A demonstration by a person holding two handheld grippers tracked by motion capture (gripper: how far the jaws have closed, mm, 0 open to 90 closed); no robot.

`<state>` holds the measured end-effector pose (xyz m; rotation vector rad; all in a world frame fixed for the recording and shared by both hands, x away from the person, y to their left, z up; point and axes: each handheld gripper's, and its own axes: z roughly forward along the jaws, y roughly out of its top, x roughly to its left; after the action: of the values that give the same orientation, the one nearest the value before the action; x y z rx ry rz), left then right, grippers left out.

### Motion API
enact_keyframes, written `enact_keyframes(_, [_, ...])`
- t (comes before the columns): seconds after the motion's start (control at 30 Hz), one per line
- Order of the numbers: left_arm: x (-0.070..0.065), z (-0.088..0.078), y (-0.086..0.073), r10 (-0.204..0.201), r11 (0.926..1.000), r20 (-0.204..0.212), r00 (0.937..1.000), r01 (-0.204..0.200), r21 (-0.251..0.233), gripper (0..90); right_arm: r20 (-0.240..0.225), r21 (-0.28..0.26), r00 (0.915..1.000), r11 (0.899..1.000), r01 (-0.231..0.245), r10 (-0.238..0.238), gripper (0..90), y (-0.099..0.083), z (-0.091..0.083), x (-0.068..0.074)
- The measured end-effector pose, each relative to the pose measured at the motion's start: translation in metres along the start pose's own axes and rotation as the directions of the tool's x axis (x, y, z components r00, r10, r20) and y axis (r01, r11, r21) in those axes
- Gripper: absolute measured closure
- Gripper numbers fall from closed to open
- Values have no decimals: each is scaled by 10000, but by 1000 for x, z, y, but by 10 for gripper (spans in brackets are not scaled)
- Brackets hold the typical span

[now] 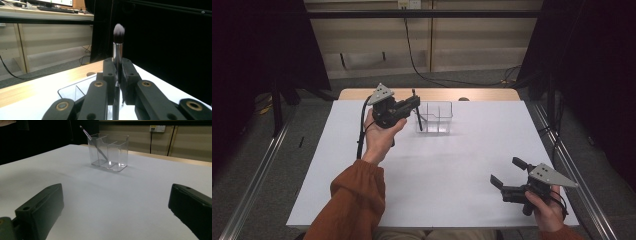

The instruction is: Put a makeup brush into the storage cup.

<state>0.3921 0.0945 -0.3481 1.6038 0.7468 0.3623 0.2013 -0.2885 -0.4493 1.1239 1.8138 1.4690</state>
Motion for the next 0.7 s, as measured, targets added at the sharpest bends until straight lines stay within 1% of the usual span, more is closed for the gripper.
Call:
enact_keyframes(0.27, [7, 17, 10, 15, 9999, -228, 9997, -18, -101, 838, -25, 17, 10000, 10000, 18, -18, 0, 0, 0, -1])
enact_keyframes(0.37, [10, 21, 13, 30, 9999, -312, 9995, -34, -143, 838, -33, 30, 10000, 10000, -47, 47, 0, 0, -1, 0])
enact_keyframes(0.47, [12, 26, 14, -16, 9998, -403, 9992, 9, -173, 838, -60, 24, 10000, 10000, -26, 26, 0, 0, -1, 0])
enact_keyframes(0.5, [13, 27, 14, 60, 9999, -452, 9990, -67, -155, 838, -66, 21, 10000, 10000, -9, 10, 0, 0, -1, 0])
enact_keyframes(0.53, [14, 29, 14, 38, 9998, -494, 9988, -47, -172, 839, -72, 23, 10000, 10000, -17, 17, 0, 0, -1, 0])
enact_keyframes(0.57, [15, 30, 15, -14, 9997, -474, 9989, 2, -243, 838, -79, 19, 10000, 10000, -22, 22, 0, 0, -1, 0])
enact_keyframes(0.6, [16, 31, 15, 40, 9997, -506, 9987, -52, -247, 838, -91, 28, 10000, 10000, 34, -34, 0, 0, -1, 0])
enact_keyframes(0.7, [19, 35, 16, -19, 9992, -572, 9984, -4, -394, 838, -101, 30, 9999, 10000, 18, -17, 0, 0, -1, 0])
